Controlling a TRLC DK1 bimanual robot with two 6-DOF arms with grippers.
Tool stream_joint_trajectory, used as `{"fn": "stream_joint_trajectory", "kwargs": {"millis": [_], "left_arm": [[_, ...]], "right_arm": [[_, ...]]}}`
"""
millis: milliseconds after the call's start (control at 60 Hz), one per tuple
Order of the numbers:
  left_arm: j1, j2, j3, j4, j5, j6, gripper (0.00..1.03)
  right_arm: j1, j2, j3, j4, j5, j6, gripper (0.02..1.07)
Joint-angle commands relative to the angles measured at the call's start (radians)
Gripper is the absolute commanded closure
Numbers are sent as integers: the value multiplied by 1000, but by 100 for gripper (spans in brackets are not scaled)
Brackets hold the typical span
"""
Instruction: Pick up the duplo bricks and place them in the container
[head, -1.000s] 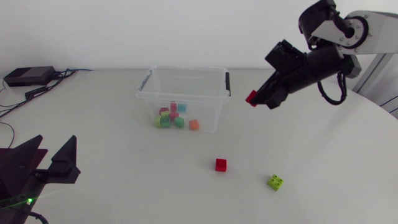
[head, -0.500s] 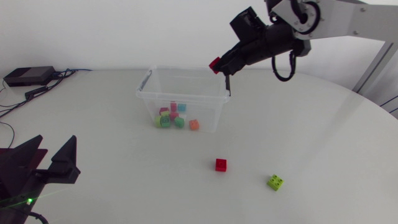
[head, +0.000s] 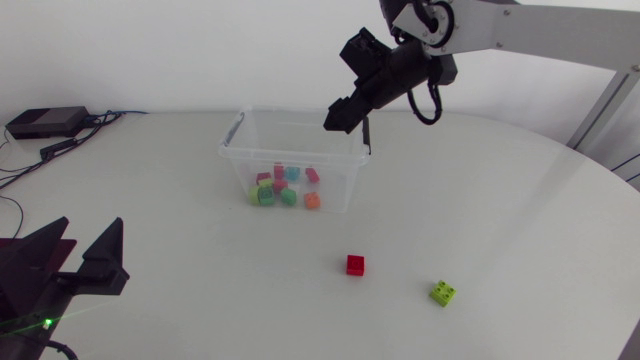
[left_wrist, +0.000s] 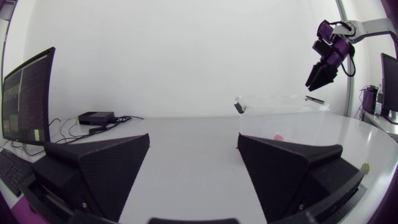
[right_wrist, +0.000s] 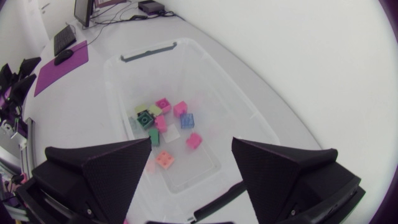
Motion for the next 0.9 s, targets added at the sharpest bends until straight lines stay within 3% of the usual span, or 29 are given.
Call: {"fn": "stream_joint_trajectory", "kwargs": {"millis": [0,183,450,583,700,883], "left_arm": [[5,-9,-23,-1,0,7,5],[5,-9,-23,-1,0,7,5],[5,-9,-23,-1,0,7,5],[5,-9,-23,-1,0,7,5],[5,-9,-23,-1,0,7,5],[5,-9,-23,-1,0,7,5]], "right_arm": [[-10,-82,3,-83,-10,-75,6],[-6,-268,-225,-184,-35,-227,7],[2,-384,-546,-203,-16,-398,7],[34,-384,-647,-158,11,-412,7],[94,-346,-755,-55,102,-402,7],[140,-260,-770,-2,151,-389,7]]}}
